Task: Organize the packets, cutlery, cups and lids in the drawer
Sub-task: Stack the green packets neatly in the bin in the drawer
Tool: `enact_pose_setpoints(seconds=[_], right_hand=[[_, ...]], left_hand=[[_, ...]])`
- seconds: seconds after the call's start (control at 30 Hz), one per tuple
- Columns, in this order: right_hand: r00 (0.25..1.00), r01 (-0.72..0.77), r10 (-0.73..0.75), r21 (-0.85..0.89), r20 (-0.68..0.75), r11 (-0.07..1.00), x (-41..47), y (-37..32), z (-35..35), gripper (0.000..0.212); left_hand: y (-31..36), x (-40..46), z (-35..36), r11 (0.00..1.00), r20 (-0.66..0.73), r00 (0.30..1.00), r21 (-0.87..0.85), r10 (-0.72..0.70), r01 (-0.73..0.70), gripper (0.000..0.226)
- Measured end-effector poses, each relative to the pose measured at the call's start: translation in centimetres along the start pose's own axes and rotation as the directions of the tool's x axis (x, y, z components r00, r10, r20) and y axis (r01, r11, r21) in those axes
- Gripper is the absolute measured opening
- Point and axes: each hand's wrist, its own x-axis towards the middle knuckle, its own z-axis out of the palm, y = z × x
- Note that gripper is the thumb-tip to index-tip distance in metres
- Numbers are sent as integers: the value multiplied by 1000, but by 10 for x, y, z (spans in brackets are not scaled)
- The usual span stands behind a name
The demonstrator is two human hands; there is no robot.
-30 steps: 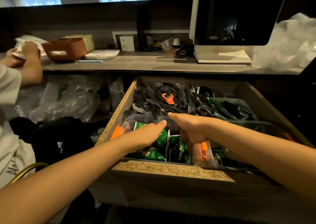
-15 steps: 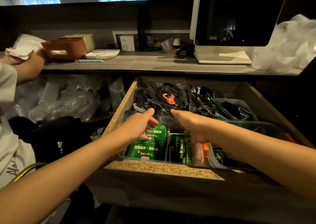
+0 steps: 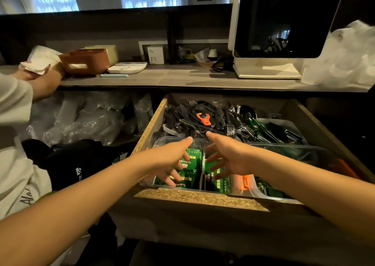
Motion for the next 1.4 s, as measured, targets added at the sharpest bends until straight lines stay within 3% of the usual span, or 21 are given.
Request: enact_pose_setpoints(seconds=[0.1,0.23,0.4,0.5,0.6,0.73,0.83,0.9,0.97,1.03,1.13,1.23,1.4], right_hand=[[971,235,-224,149,-85,961,-12,-5,-14,65],[851,520,-483,193,-208,832,-32,-7,-41,58],[715,657,-583,84,-386,750,-44,-1,-87,44],[725,612,-533,52,-436,789,-42,6,-115,38],[783,479,-416,22,-462,877,-34,13,-143,30],[932,76,-107,-102,-345,992,-16,39,-159,32],[967,-151,53,-392,-249,908,-1,69,-156,25],[973,-185,54,-619,-224,763,5,81,-151,18],[977,-194,63,-719,-205,667,11,92,-145,22],[968,-227,90,-666,-234,711,20,103,-141,37],[974,-183,86,-508,-208,842,27,114,-138,44],[979,-195,154,-403,-132,894,27,117,-135,37],[991,-135,119,-354,-67,925,26,117,-138,22]], left_hand=[[11,-1,8,981,-93,979,-47,182,-187,62],[42,0,28,833,-120,929,-415,349,-366,55],[84,18,59,726,-209,881,-503,425,-469,42],[105,32,77,706,-180,877,-532,446,-468,38],[117,46,95,716,-126,880,-535,458,-449,37],[115,66,111,720,-108,871,-519,478,-460,34],[98,81,117,692,-115,839,-512,532,-509,31],[86,86,121,698,-81,816,-475,573,-537,35],[82,89,121,702,-53,809,-467,586,-538,41],[82,92,120,693,-64,813,-487,578,-531,41],[85,95,118,689,-106,824,-496,557,-529,36],[84,94,118,693,-110,828,-494,549,-525,29],[83,93,117,687,-112,833,-513,542,-516,30]])
